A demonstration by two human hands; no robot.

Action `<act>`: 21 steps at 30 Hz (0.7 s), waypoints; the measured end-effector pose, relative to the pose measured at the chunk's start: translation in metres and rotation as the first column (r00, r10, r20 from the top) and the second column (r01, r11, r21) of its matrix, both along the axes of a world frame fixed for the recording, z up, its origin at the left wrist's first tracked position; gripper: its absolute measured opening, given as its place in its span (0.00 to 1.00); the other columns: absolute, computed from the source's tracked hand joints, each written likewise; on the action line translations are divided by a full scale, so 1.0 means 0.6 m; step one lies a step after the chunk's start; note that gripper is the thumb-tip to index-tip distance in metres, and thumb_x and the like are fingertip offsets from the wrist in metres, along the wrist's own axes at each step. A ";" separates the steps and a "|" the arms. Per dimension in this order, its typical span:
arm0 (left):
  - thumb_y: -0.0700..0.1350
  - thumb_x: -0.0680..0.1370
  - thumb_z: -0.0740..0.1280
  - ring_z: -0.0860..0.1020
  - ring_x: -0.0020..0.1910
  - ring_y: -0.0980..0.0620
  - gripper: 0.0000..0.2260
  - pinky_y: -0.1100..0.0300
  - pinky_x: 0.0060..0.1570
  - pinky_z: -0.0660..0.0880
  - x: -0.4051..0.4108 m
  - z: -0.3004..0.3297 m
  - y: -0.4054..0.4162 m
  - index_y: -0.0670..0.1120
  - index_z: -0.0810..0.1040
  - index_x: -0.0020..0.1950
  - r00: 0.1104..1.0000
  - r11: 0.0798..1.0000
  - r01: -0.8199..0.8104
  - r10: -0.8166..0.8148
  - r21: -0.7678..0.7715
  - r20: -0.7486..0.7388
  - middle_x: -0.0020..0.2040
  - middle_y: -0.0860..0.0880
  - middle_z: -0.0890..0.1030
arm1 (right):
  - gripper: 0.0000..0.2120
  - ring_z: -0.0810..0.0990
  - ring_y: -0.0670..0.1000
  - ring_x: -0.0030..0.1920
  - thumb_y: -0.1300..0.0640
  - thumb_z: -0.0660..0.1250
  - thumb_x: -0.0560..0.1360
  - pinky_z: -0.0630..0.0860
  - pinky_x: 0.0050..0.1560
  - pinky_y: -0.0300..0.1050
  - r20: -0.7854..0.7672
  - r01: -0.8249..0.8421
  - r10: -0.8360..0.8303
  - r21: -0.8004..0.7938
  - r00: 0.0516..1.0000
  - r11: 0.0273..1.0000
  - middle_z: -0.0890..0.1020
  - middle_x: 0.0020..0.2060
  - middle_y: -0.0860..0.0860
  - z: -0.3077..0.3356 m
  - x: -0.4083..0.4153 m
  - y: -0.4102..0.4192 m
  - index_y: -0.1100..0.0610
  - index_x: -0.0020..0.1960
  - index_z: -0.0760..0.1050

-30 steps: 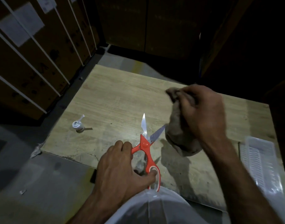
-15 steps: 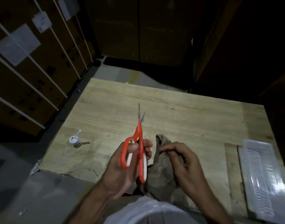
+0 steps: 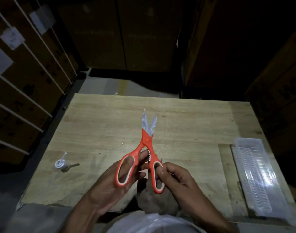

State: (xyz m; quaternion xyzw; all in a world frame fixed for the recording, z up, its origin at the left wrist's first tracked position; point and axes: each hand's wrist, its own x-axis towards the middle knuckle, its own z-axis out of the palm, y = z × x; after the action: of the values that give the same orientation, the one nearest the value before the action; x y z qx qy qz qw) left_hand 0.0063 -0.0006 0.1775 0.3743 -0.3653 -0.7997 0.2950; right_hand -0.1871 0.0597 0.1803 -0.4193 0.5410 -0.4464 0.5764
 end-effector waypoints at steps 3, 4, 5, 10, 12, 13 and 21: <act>0.50 0.71 0.79 0.86 0.51 0.50 0.17 0.63 0.49 0.82 0.024 0.002 -0.020 0.48 0.88 0.59 0.986 1.000 0.012 -0.016 0.023 0.167 0.63 0.39 0.85 | 0.14 0.77 0.42 0.39 0.55 0.66 0.82 0.72 0.45 0.36 -0.040 0.071 -0.070 0.021 0.997 0.997 0.80 0.34 0.45 -0.012 -0.005 0.005 0.53 0.38 0.80; 0.47 0.73 0.77 0.86 0.50 0.50 0.15 0.63 0.46 0.82 0.036 0.004 -0.023 0.48 0.88 0.59 0.975 0.999 0.000 -0.010 0.045 0.221 0.62 0.38 0.85 | 0.14 0.77 0.42 0.39 0.54 0.66 0.82 0.72 0.46 0.36 -0.064 0.086 -0.084 0.026 0.994 0.996 0.80 0.35 0.45 -0.016 -0.006 0.008 0.52 0.39 0.80; 0.49 0.74 0.77 0.86 0.52 0.49 0.16 0.63 0.47 0.82 0.046 0.006 -0.025 0.48 0.87 0.61 0.965 0.999 0.004 -0.015 0.045 0.262 0.62 0.39 0.85 | 0.14 0.77 0.42 0.39 0.53 0.66 0.82 0.71 0.46 0.37 -0.095 0.094 -0.091 0.030 0.991 0.995 0.79 0.35 0.46 -0.017 -0.006 0.010 0.52 0.39 0.80; 0.49 0.82 0.68 0.84 0.46 0.51 0.13 0.63 0.46 0.79 0.040 0.029 -0.005 0.61 0.78 0.65 0.800 0.955 0.143 0.043 -0.259 0.599 0.46 0.54 0.85 | 0.15 0.77 0.43 0.38 0.49 0.67 0.81 0.71 0.45 0.40 -0.236 0.100 -0.101 -0.013 0.967 0.995 0.76 0.35 0.47 -0.013 0.000 0.014 0.45 0.36 0.79; 0.49 0.85 0.64 0.82 0.45 0.54 0.10 0.58 0.47 0.79 0.031 0.022 0.005 0.63 0.77 0.63 0.635 0.869 0.287 0.142 -0.403 0.759 0.46 0.56 0.81 | 0.14 0.77 0.44 0.40 0.47 0.67 0.81 0.72 0.45 0.41 -0.261 0.070 -0.077 -0.035 0.962 0.997 0.75 0.36 0.48 -0.010 0.005 0.016 0.48 0.38 0.79; 0.48 0.86 0.61 0.80 0.47 0.55 0.11 0.54 0.49 0.79 0.027 0.018 0.009 0.62 0.75 0.64 0.532 0.820 0.352 0.220 -0.451 0.817 0.47 0.57 0.79 | 0.14 0.77 0.44 0.40 0.47 0.67 0.81 0.72 0.45 0.41 -0.273 0.057 -0.067 -0.042 0.960 0.997 0.74 0.37 0.48 -0.008 0.006 0.016 0.50 0.38 0.79; 0.50 0.81 0.51 0.75 0.42 0.55 0.14 0.51 0.45 0.74 -0.010 0.035 0.062 0.61 0.71 0.62 0.462 0.725 0.367 0.401 -0.582 0.791 0.47 0.57 0.69 | 0.15 0.75 0.46 0.39 0.47 0.66 0.82 0.71 0.45 0.45 -0.302 -0.003 -0.020 -0.075 0.953 0.997 0.72 0.37 0.51 -0.016 -0.001 0.027 0.54 0.40 0.77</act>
State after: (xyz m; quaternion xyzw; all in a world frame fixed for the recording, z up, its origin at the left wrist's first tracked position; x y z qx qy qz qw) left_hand 0.0002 0.0364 0.1984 0.5977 -0.7266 -0.2835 0.1854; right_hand -0.1879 0.0757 0.1709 -0.5016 0.6076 -0.3994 0.4687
